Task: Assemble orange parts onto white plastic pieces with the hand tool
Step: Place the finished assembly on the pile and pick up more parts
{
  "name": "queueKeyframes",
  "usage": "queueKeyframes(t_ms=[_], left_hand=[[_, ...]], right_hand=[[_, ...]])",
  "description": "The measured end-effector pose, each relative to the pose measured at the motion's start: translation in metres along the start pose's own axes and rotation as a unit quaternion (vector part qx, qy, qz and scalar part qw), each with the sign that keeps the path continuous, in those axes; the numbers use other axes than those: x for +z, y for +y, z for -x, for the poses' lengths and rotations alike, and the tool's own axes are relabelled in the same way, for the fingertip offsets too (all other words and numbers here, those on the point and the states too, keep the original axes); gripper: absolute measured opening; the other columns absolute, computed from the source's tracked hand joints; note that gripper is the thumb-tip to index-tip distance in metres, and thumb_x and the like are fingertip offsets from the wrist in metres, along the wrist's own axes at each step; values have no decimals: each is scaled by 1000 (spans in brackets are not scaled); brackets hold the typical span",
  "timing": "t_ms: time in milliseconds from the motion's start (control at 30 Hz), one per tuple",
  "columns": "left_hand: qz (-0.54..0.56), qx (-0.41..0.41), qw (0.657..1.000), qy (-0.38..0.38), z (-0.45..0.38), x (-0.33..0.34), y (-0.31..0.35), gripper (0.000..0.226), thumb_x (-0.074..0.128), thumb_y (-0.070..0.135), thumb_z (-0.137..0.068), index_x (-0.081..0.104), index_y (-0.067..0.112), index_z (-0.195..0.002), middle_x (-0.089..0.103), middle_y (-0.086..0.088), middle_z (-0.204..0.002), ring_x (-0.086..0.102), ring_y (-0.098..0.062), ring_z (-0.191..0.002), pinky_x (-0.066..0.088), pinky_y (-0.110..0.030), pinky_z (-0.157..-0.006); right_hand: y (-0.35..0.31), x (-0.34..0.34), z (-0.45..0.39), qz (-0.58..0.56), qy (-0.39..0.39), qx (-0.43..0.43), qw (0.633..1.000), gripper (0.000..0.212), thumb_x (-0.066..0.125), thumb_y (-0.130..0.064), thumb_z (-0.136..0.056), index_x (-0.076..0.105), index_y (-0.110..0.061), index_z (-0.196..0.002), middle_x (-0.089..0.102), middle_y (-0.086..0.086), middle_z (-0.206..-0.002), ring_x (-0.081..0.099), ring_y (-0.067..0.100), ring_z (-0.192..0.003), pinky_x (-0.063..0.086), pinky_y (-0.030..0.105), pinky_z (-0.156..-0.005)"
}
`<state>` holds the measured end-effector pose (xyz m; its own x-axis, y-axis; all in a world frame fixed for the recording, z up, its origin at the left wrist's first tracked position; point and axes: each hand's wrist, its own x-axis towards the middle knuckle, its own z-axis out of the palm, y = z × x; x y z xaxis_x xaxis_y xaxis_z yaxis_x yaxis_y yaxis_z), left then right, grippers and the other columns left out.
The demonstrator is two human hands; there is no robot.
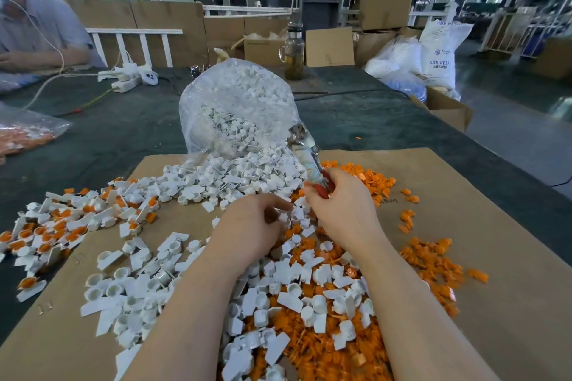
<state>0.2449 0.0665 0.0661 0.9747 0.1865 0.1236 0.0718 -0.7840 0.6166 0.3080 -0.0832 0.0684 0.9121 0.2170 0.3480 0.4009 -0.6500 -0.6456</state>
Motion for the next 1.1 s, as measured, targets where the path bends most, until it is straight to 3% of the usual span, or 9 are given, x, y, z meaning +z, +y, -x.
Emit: queueKeyframes(t_ms=[233, 367, 400, 467, 600, 700, 800, 900, 1100], left_hand=[[63, -24, 997, 44, -1, 1, 2, 18, 62, 28, -94, 69, 31, -111, 63, 15, -87, 61, -3, -74, 46, -15, -63], [212, -65, 969, 109, -1, -6, 4, 17, 51, 32, -101, 67, 39, -99, 65, 20, -85, 52, 1, -45, 48, -23, -56], [255, -83, 955, 126, -1, -7, 4, 20, 49, 31, -101, 67, 38, -94, 65, 20, -88, 56, 4, -54, 51, -26, -63], [352, -114, 915, 160, -3, -10, 5, 25, 48, 26, -102, 70, 32, -92, 70, 11, -95, 67, -7, -82, 54, -31, -79], [467, -113, 857, 188, -4, -13, 6, 22, 48, 19, -104, 70, 22, -106, 76, 3, -78, 74, -13, -75, 58, -19, -66], [472, -95, 855, 195, -3, -12, 5, 14, 59, 17, -99, 61, 22, -112, 75, 5, -75, 74, -12, -71, 58, -18, -63], [460, -110, 856, 207, -4, -11, 7, 23, 70, 16, -91, 54, 16, -107, 75, 2, -73, 74, -13, -67, 58, -20, -60], [472, -121, 852, 191, -2, -10, 8, 21, 77, 11, -84, 61, 8, -98, 75, -3, -69, 74, -15, -64, 57, -20, -56], [490, -126, 851, 142, 0, -7, 14, 16, 81, 7, -78, 71, 8, -90, 76, -7, -73, 74, -17, -68, 58, -22, -62]], right_hand=[[-1, -2, 2, -31, -10, -2, 999, 17, 59, -32, -94, 63, -18, -104, 59, -13, -82, 55, 4, -72, 35, 17, -55], [-3, -3, 2, -61, -3, 3, 998, 22, 61, -33, -94, 63, -17, -109, 64, -6, -91, 60, 9, -82, 44, 23, -64], [-4, -3, 2, -67, 0, 2, 998, 23, 61, -32, -94, 63, -17, -110, 64, -7, -91, 60, 9, -81, 44, 23, -64], [-4, -4, 2, -72, 3, -2, 997, 23, 62, -32, -94, 63, -16, -110, 63, -8, -89, 59, 8, -79, 41, 20, -61], [-5, -4, 3, -85, 5, -8, 996, 19, 63, -31, -93, 62, -20, -109, 61, -13, -89, 58, 5, -80, 42, 19, -61], [-6, -5, 4, -105, 6, -15, 994, 13, 64, -29, -92, 61, -25, -104, 59, -18, -86, 59, 3, -80, 45, 19, -63], [-6, -3, 4, -116, -5, -25, 993, 10, 65, -27, -92, 59, -29, -99, 60, -20, -85, 59, 0, -80, 43, 13, -63], [-7, -1, 5, -105, -8, -37, 994, 11, 65, -30, -92, 62, -27, -103, 60, -20, -84, 58, -3, -78, 39, 10, -60], [-9, 0, 6, -113, 20, -44, 992, 11, 65, -37, -91, 57, -32, -97, 60, -21, -83, 60, 1, -80, 50, 19, -67]])
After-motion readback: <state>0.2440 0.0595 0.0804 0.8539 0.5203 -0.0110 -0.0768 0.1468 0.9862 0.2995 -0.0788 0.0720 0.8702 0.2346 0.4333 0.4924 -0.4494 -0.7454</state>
